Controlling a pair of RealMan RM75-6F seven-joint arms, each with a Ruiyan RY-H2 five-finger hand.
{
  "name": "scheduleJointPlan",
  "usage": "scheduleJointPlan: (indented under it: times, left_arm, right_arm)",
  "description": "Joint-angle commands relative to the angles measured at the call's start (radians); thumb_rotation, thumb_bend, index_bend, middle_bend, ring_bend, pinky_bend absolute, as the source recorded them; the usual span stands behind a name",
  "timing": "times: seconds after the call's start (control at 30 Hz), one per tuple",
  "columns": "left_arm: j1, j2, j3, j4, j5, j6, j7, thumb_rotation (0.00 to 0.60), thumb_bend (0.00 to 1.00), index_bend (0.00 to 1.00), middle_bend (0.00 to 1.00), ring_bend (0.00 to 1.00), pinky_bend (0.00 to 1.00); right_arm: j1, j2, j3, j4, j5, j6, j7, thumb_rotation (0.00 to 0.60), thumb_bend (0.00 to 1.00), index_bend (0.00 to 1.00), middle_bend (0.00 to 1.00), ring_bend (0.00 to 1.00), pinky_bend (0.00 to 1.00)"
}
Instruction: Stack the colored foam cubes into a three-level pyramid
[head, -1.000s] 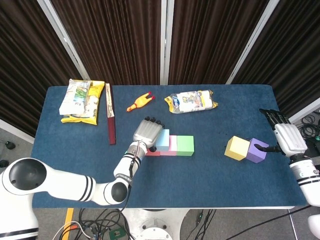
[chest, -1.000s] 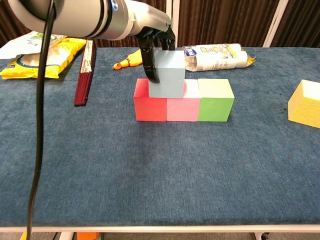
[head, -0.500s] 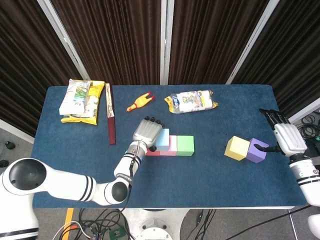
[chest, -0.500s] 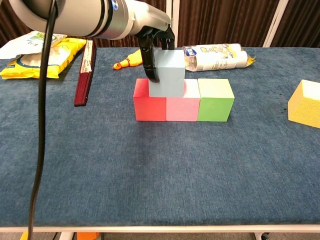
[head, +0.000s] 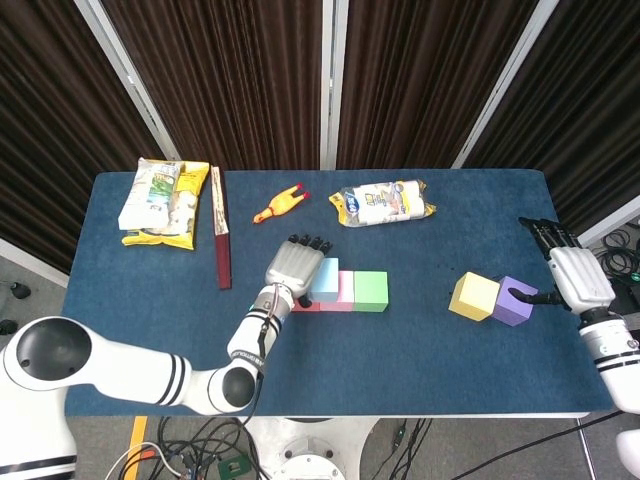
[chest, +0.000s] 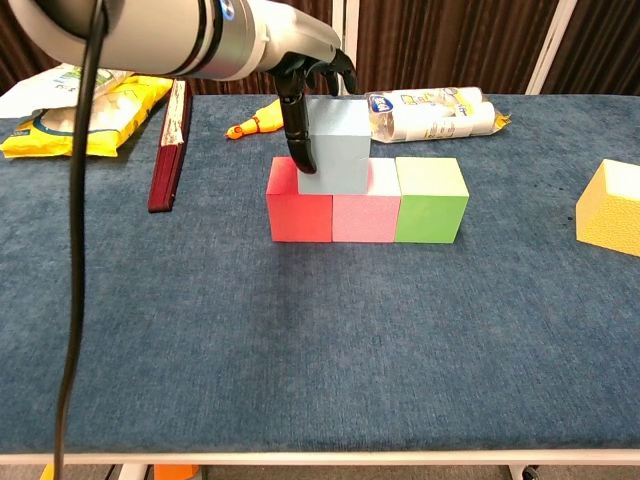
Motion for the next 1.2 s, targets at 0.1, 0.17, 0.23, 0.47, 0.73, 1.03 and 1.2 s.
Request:
scheduleJointPlan:
  times: [0.1, 0.17, 0.23, 0.47, 0.73, 1.03, 1.2]
  left_arm:
    - [0.043, 0.062, -0.017, -0.074, 0.061, 0.007, -0.053, 0.600, 0.07, 0.06, 0.05, 0.04, 0.15]
    - [0.090, 0.118, -0.021, -0.125, 0.130, -0.003, -0.110, 0.600, 0.07, 0.06, 0.05, 0.04, 0.15]
    - [0.144, 0.171, -0.018, -0.158, 0.206, -0.018, -0.174, 0.600, 0.07, 0.06, 0.05, 0.03, 0.15]
    - [0.344, 0.303, 0.057, -0.126, 0.557, -0.009, -0.376, 0.600, 0.06, 0.08, 0.07, 0.03, 0.14]
    - [0.466, 0.361, 0.133, 0.016, 0.738, -0.105, -0.540, 0.600, 0.06, 0.11, 0.07, 0.03, 0.12]
    - [0.523, 0.354, 0.152, 0.069, 0.835, -0.147, -0.618, 0.600, 0.06, 0.11, 0.07, 0.02, 0.12]
    - [0.541, 0.359, 0.149, 0.073, 0.864, -0.157, -0.638, 0.600, 0.06, 0.11, 0.07, 0.01, 0.12]
  right_arm:
    - [-0.004, 0.005, -0.005, -0.003, -0.006, 0.000, 0.009, 0.600, 0.06, 0.00, 0.09, 0.00, 0.00]
    - [-0.006, 0.009, -0.013, -0.006, -0.016, -0.004, 0.013, 0.600, 0.06, 0.00, 0.09, 0.00, 0.00]
    - [-0.010, 0.011, -0.021, -0.011, -0.023, -0.005, 0.007, 0.600, 0.06, 0.00, 0.09, 0.00, 0.00]
    - [-0.009, -0.017, -0.047, -0.041, 0.048, -0.070, -0.095, 0.600, 0.05, 0.00, 0.11, 0.00, 0.00]
    - [0.036, -0.094, -0.040, -0.058, 0.223, -0.173, -0.261, 0.600, 0.03, 0.00, 0.11, 0.00, 0.00]
    - [0.087, -0.162, -0.020, -0.101, 0.396, -0.181, -0.435, 0.600, 0.03, 0.00, 0.15, 0.00, 0.02]
    - [0.108, -0.193, -0.028, -0.076, 0.436, -0.195, -0.488, 0.600, 0.04, 0.00, 0.16, 0.00, 0.02]
